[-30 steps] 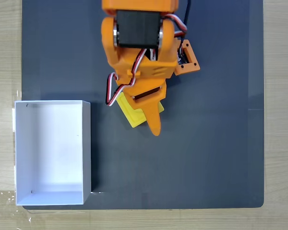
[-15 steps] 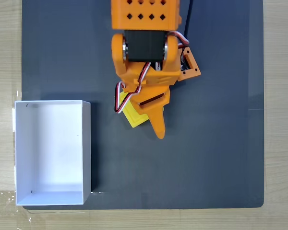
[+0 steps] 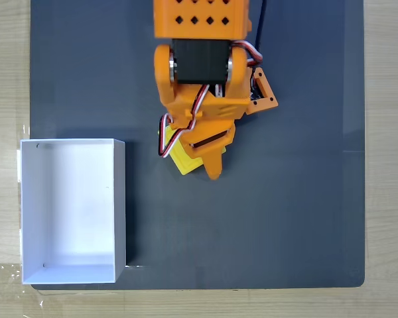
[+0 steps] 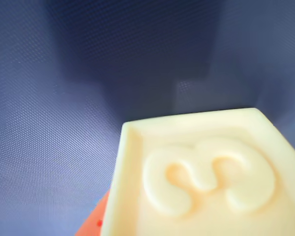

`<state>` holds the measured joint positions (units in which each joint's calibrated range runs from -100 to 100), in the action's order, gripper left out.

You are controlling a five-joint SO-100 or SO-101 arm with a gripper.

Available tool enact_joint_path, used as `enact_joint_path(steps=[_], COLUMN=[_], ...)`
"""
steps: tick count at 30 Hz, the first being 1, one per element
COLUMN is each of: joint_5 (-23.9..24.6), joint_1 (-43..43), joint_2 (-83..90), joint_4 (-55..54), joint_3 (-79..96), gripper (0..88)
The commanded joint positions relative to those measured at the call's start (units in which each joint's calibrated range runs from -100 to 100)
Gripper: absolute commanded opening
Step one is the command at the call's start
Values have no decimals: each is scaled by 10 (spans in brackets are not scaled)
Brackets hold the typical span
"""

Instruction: Grasp a yellow block and put it in the box

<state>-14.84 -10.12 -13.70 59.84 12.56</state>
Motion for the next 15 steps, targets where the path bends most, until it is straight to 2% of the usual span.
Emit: enact_joint_path(steps=[1, 4, 15], joint_5=[-2, -2, 4], joint_1=[-7, -7, -1], joint_2=[2, 3, 30], joint_4=[0, 0, 0], joint_3=[-23, -23, -73], gripper=[176, 134, 133])
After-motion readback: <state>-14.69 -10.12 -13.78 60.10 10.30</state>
